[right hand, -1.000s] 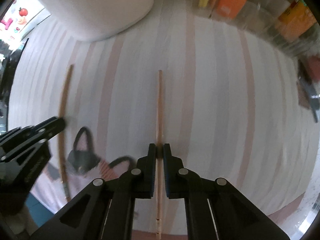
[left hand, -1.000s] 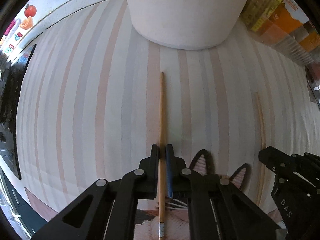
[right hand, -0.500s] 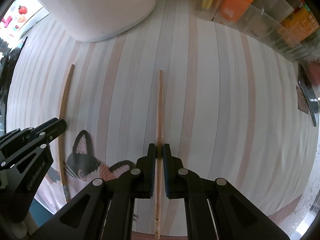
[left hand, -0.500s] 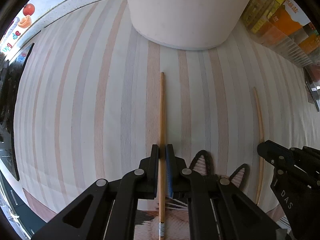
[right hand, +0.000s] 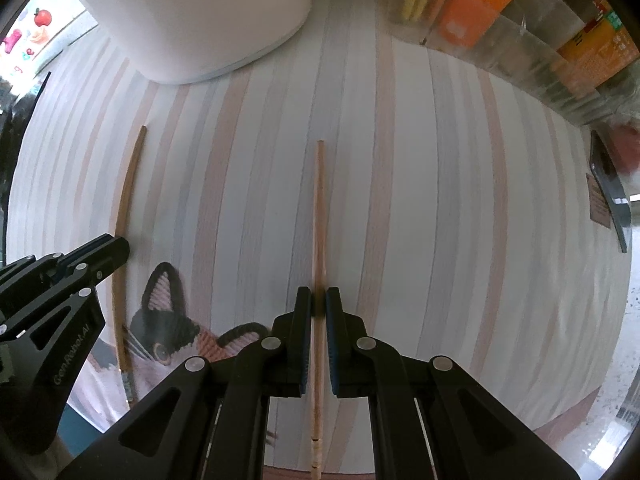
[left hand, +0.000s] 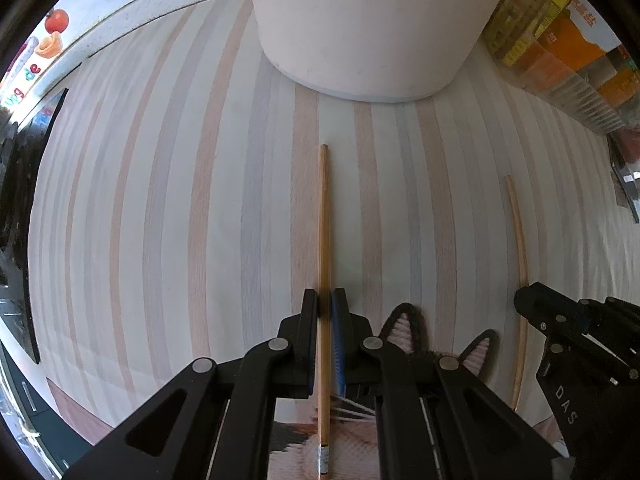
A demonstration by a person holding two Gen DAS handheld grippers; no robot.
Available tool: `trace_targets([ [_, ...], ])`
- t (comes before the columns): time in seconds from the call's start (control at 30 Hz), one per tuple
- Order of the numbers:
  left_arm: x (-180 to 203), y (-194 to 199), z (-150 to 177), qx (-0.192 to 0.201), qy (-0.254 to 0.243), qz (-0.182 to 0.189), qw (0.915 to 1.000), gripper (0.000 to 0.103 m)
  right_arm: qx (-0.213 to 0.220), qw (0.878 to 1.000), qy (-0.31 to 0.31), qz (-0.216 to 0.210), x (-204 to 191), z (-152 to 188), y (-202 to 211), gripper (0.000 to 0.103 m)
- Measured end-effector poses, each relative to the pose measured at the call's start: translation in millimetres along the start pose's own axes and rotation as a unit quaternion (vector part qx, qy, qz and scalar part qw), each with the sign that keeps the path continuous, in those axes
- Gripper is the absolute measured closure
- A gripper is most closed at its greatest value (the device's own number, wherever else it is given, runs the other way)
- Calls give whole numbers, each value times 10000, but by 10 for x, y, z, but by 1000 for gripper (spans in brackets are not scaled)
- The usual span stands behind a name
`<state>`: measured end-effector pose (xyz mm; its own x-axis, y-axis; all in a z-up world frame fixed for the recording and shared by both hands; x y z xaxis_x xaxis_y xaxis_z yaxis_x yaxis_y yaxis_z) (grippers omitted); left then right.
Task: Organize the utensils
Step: 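Lift both wooden chopsticks and drop them into the cream holder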
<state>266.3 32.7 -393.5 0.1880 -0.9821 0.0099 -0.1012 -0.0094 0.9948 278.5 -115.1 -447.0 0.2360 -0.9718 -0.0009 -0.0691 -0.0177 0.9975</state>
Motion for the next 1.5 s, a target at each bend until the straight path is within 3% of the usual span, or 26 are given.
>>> trace_targets([
  [0.23, 19, 200, 67, 243, -73, 81, 9996, 99, 162, 9992, -243, -273, 29, 75, 10, 96],
  [0.53, 15, 815, 64, 801, -62, 435, 9958, 99, 882, 9927, -502, -654, 113, 123, 450, 96],
  [0.7, 36, 1375, -19, 1288, 61, 790, 9885, 99, 1321, 9863, -620, -764, 235, 90, 805, 96],
  [0.83, 100, 2038, -157, 1789, 152, 1213, 9763, 99, 1766, 9779, -722, -856, 332, 0, 1212, 96],
  [1.0, 212, 2908, -494, 2427, 289, 1841, 9520, 99, 2624, 9561, -796, -1033, 453, -352, 2049, 96],
  [1.07, 268, 3208, -704, 2678, 349, 2044, 9409, 99, 3072, 9420, -789, -1093, 501, -546, 2453, 96],
  [1.2, 290, 3609, -1173, 3269, 539, 2079, 9203, 99, 3850, 9136, -699, -1106, 561, -1004, 3164, 96],
  [1.3, 255, 3719, -1533, 3645, 769, 1987, 9065, 99, 4303, 8945, -668, -1016, 555, -1401, 3477, 96],
  [1.5, 185, 3524, -2082, 3710, 1117, 1962, 9008, 99, 4888, 8671, -636, -721, 543, -2049, 3743, 96],
])
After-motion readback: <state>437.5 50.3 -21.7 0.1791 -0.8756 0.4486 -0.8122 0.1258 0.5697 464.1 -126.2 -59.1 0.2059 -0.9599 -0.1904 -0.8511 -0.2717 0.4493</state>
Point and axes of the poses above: each gripper's, at about its wrist camera, not at the fingertips, and y roughly against the way its jaws point, x to its right, z to its underside, the point moved 10 cm from there along -y, roughly the way its jaws point, and after that the axes turned 14 degrees about y, right-handed, at the moved point
